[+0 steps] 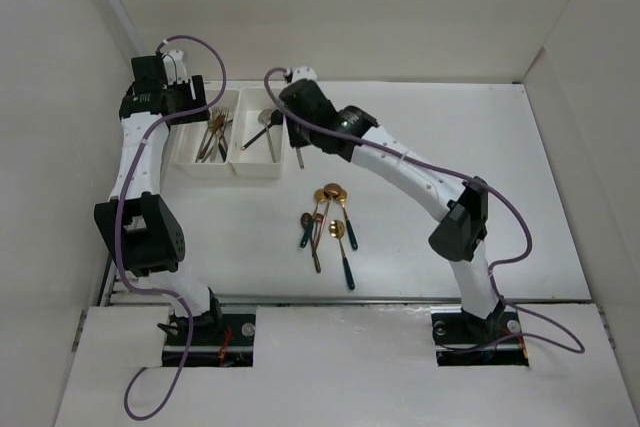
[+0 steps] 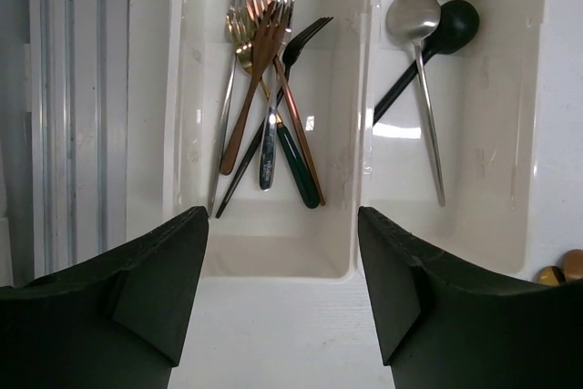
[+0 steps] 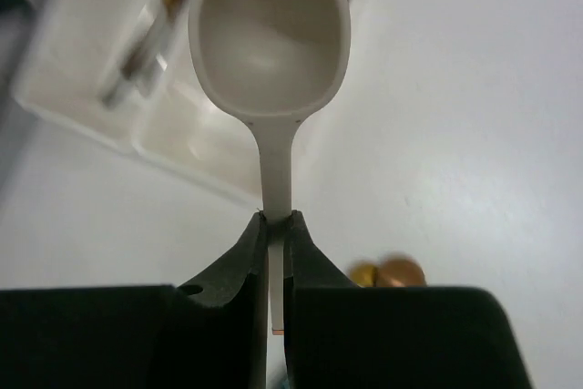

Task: Sort the eating utensils into containers

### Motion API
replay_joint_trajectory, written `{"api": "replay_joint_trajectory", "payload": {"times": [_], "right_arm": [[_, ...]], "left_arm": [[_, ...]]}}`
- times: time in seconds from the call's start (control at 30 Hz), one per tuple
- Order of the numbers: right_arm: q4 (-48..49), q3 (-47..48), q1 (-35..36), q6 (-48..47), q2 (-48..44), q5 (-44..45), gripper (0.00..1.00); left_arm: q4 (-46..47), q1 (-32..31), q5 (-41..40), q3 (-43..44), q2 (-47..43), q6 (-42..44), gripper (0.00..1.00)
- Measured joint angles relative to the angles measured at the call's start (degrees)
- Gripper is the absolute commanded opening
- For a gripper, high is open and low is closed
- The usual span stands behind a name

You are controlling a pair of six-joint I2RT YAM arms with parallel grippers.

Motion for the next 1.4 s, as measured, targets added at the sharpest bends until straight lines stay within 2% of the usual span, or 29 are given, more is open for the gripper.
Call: {"api": "replay_joint_trajectory", "payload": {"times": [0.13, 0.33, 0.5, 0.6, 0.63, 0.73, 0.77, 0.87, 1.0, 1.07, 1.1, 1.13, 1.17, 1.2, 1.23, 1.27, 1.4], "right_arm": [[8.96, 11.19, -2.34, 1.33, 5.38, -0.31, 0.00], [22.53, 12.24, -4.57, 7.13, 15.08, -1.53, 0.00], [26.16, 15.72, -5.49, 10.75, 25.24, -4.72, 0.05], [26.64, 16.33, -5.49, 11.87, 28.46, -5.86, 0.20], [26.53, 16.33, -5.46, 12.15, 28.92, -6.23, 0.37], [26.05, 16.33, -5.46, 12.59, 29.18, -7.43, 0.60], [26.08, 16.55, -5.46, 12.61, 29.16, -7.78, 0.70], [26.01, 16.74, -5.46, 12.48, 28.85, -8.92, 0.76], [25.55, 16.13, -5.46, 11.87, 26.45, -9.51, 0.77], [25.49, 13.25, -5.46, 10.84, 22.53, -9.31, 0.79], [24.79, 10.49, -5.46, 9.99, 19.26, -9.07, 0.77], [23.61, 7.67, -5.46, 9.03, 15.67, -8.74, 0.73], [22.69, 4.74, -5.46, 8.15, 12.00, -8.35, 0.62], [21.38, 1.90, -5.46, 7.15, 8.11, -7.87, 0.62], [19.87, -0.70, -5.46, 6.84, 4.72, -7.37, 0.52], [18.05, -3.52, -5.46, 6.19, 1.14, -6.88, 0.48], [11.85, -19.04, -5.46, 7.04, -10.62, -5.60, 0.41]], "left_arm": [[0.00, 0.00, -0.26, 0.00, 0.00, -0.17, 0.67], [0.02, 0.00, -1.01, 0.00, 0.00, -0.26, 0.67], [0.13, 0.00, -1.16, -0.02, 0.00, -0.31, 0.67], [0.24, 0.04, -1.11, -0.07, 0.00, -0.33, 0.67], [0.24, 0.07, -1.11, -0.11, 0.00, -0.33, 0.67], [0.24, 0.37, -1.09, -0.13, 0.00, -0.35, 0.67], [0.26, 0.37, -1.11, -0.13, 0.00, -0.35, 0.67], [0.26, 0.48, -0.94, -0.24, 0.00, -0.37, 0.67], [0.26, 0.50, -0.35, -0.39, 0.00, -0.37, 0.67], [0.28, 0.50, -0.07, -0.39, 0.00, -0.37, 0.67], [0.26, 0.50, 0.04, -0.39, 0.00, -0.37, 0.67], [0.24, 0.48, 0.15, -0.39, 0.00, -0.37, 0.67], [0.22, 0.48, 0.22, -0.39, 0.00, -0.37, 0.67], [0.24, 0.50, 0.26, -0.39, 0.00, -0.37, 0.67], [0.24, 0.61, 0.37, -0.39, 0.00, -0.37, 0.67], [0.24, 0.72, 0.37, -0.39, 0.00, -0.37, 0.67], [0.11, 1.11, 0.37, -0.39, 0.00, -0.37, 0.67]]}}
